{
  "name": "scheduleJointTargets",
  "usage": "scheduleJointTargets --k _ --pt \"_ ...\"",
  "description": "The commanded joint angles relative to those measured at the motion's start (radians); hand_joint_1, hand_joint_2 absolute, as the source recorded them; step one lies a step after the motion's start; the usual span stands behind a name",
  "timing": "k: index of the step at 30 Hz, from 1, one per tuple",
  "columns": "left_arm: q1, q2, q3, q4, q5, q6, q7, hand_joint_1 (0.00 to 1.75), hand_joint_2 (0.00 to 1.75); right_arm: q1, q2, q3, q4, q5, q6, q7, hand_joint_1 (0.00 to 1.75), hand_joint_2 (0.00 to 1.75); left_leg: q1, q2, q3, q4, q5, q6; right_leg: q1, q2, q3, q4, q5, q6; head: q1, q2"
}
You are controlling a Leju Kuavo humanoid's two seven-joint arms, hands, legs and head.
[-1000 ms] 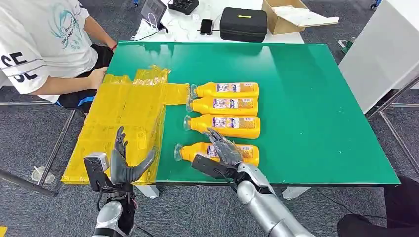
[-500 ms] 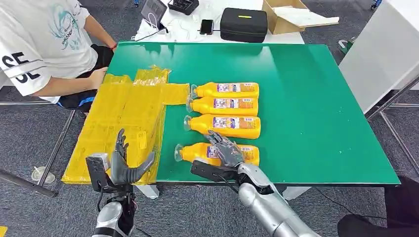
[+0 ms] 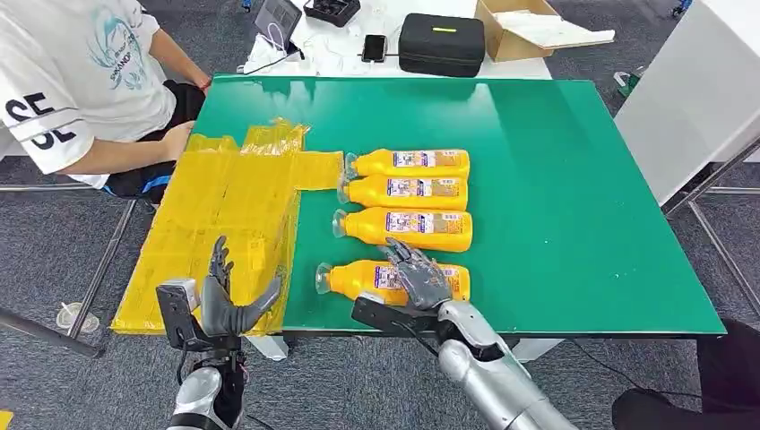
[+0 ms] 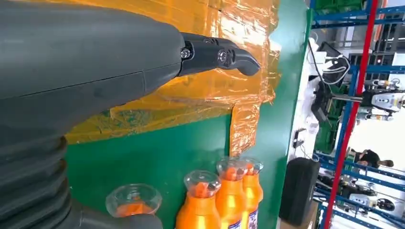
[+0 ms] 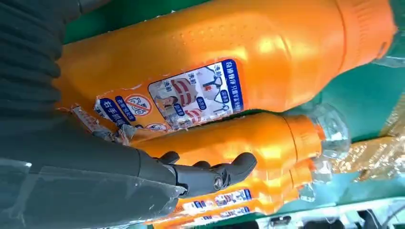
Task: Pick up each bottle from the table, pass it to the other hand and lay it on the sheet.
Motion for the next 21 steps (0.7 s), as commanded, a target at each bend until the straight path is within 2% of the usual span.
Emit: scheduleJointTargets --k 1,2,3,6,7,12,21 --pt "-0.025 0.023 0.02 0.059 -0.001 -0.005 0.002 0.0 1.75 0.005 -0.052 0.011 -0.015 0.01 0.042 0.038 0.0 1.75 0.0 0.0 0.003 -0.001 -0.001 0.0 0.0 -0.001 0.003 -0.001 -0.001 -0.001 0.0 0.0" --pt "-0.026 0.023 0.021 0.06 -0.001 -0.005 0.002 0.0 1.75 0.01 -0.053 0.01 -0.008 0.009 0.047 0.043 0.0 1.75 0.0 0.0 0.002 -0.001 -0.001 0.0 0.0 -0.001 0.003 -0.001 -0.001 -0.001 0.0 0.0" --pt "-0.026 0.023 0.021 0.06 -0.001 -0.005 0.002 0.0 1.75 0.012 -0.055 0.01 -0.006 0.009 0.047 0.042 0.0 1.75 0.001 0.001 0.009 -0.001 -0.003 0.001 0.002 -0.001 0.01 -0.002 -0.003 -0.003 0.0 0.0" --pt "-0.027 0.022 0.022 0.062 -0.001 -0.005 0.002 0.0 1.75 0.008 -0.054 0.009 0.002 0.01 0.052 0.051 0.0 1.75 0.0 0.0 0.003 -0.001 -0.001 0.0 0.0 -0.001 0.003 -0.001 -0.001 -0.001 0.0 0.0" --pt "-0.027 0.021 0.023 0.063 -0.002 -0.004 0.003 0.0 1.75 0.01 -0.056 0.006 0.004 0.011 0.054 0.058 0.0 1.75 0.001 0.002 0.007 -0.001 -0.003 0.0 0.001 0.0 0.007 -0.002 -0.002 -0.002 0.0 0.0" --pt "-0.025 0.02 0.025 0.064 -0.002 -0.003 0.003 0.0 1.75 0.02 -0.069 -0.005 0.015 0.012 0.06 0.08 0.0 1.75 0.0 -0.001 0.003 -0.001 -0.001 0.0 0.001 -0.001 0.004 -0.001 -0.001 -0.001 0.0 0.0" --pt "-0.017 0.02 0.029 0.056 -0.004 0.0 0.008 0.0 1.75 0.04 -0.089 -0.041 0.014 0.027 0.074 0.121 0.0 1.75 0.0 -0.001 0.006 -0.001 -0.001 0.001 0.001 -0.002 0.007 -0.002 -0.002 -0.002 0.0 0.0"
